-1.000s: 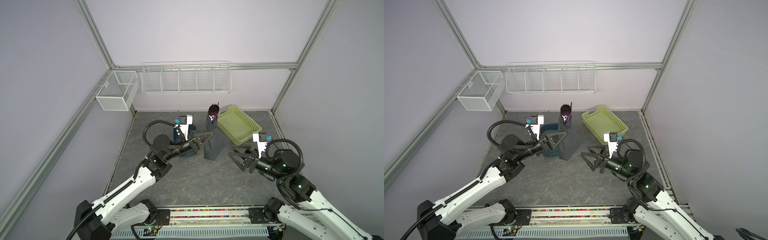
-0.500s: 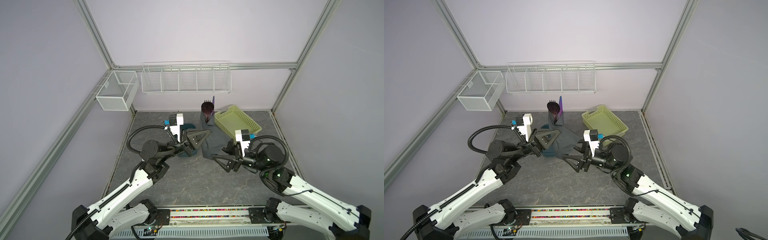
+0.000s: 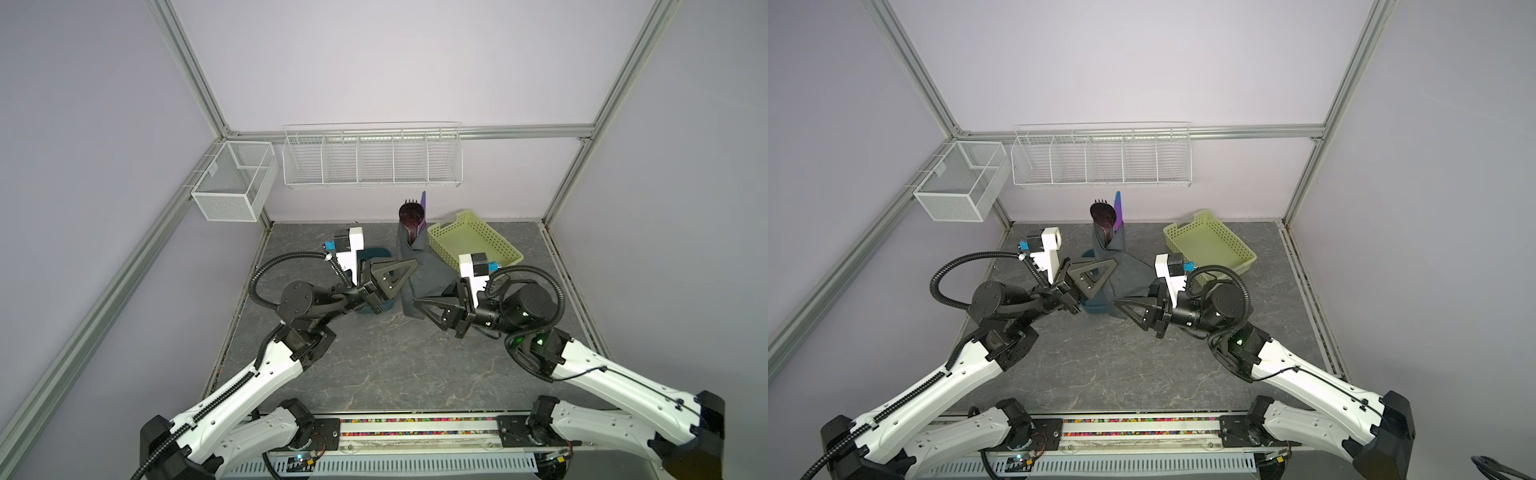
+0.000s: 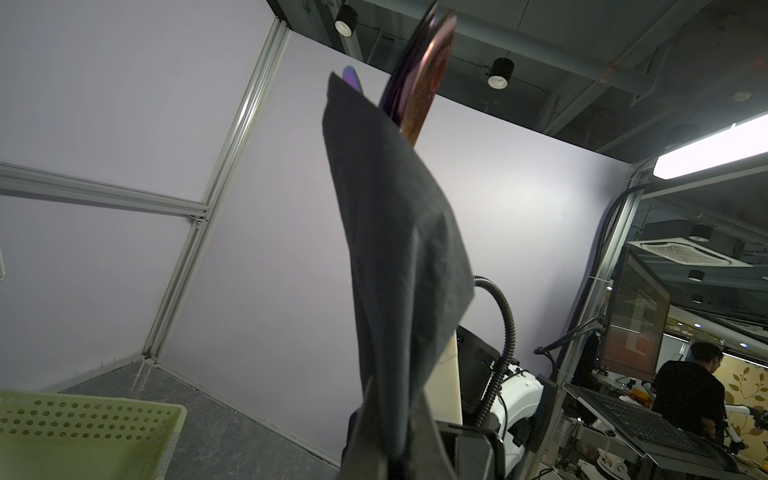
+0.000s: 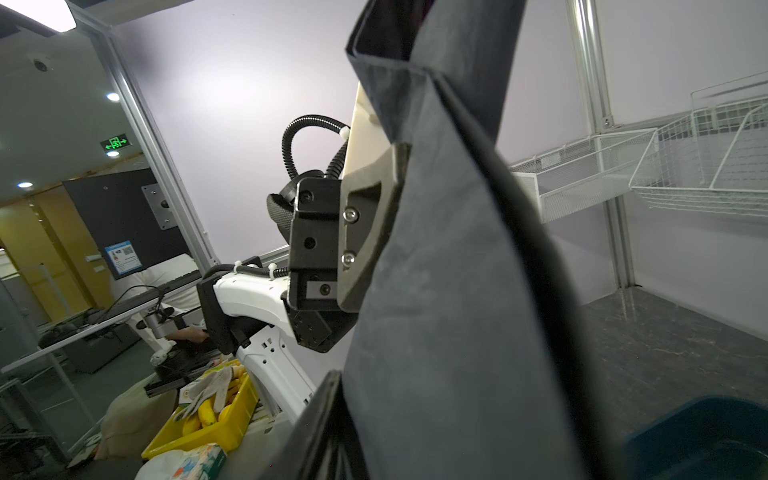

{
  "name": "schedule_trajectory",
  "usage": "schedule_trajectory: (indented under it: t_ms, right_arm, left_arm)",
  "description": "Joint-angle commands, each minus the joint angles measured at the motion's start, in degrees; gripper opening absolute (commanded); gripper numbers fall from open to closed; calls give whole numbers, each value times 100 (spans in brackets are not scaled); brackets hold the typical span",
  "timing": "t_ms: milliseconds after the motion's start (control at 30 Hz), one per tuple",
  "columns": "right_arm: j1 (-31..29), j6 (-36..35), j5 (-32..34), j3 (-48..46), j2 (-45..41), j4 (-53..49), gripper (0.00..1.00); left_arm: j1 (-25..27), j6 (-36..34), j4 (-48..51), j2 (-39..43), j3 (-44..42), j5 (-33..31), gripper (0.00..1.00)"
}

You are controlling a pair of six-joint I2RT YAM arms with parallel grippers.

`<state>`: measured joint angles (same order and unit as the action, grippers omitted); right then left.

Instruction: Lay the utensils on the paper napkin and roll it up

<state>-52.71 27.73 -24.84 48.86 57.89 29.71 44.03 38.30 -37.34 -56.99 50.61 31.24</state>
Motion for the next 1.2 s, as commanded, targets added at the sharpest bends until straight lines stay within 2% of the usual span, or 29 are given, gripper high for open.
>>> schedule_trajectory:
  t_ms: [0, 100, 167, 233, 400, 600, 933, 1167]
  right_arm:
    - [-37, -40, 64, 109, -67, 202, 24]
    - [-38, -73, 70, 114, -76, 111, 13]
    - [-55, -87, 116, 112, -101, 59, 7]
    - [-56, -184, 142, 112, -149, -86, 6]
    - [-73, -724, -94, 334, -315, -417, 6]
    - [-90, -804, -264, 377, -357, -393, 6]
    - [-96, -600, -559, 402, -244, -23, 6]
    - [-129, -497, -666, 502, -147, 32, 6]
  left_arm:
    - [8, -50, -200, 152, 116, -101, 0]
    - [9, -6, -216, 151, 121, -95, 0]
    - [9, 34, -249, 138, 130, -53, 5]
    - [9, 102, -296, 130, 125, -10, 13]
    - [9, 182, -297, 119, 195, 170, 25]
    - [9, 265, -256, 41, 283, 424, 30]
    - [74, 505, -412, -198, 514, 1031, 35]
    - [197, 347, -179, -238, 660, 1156, 29]
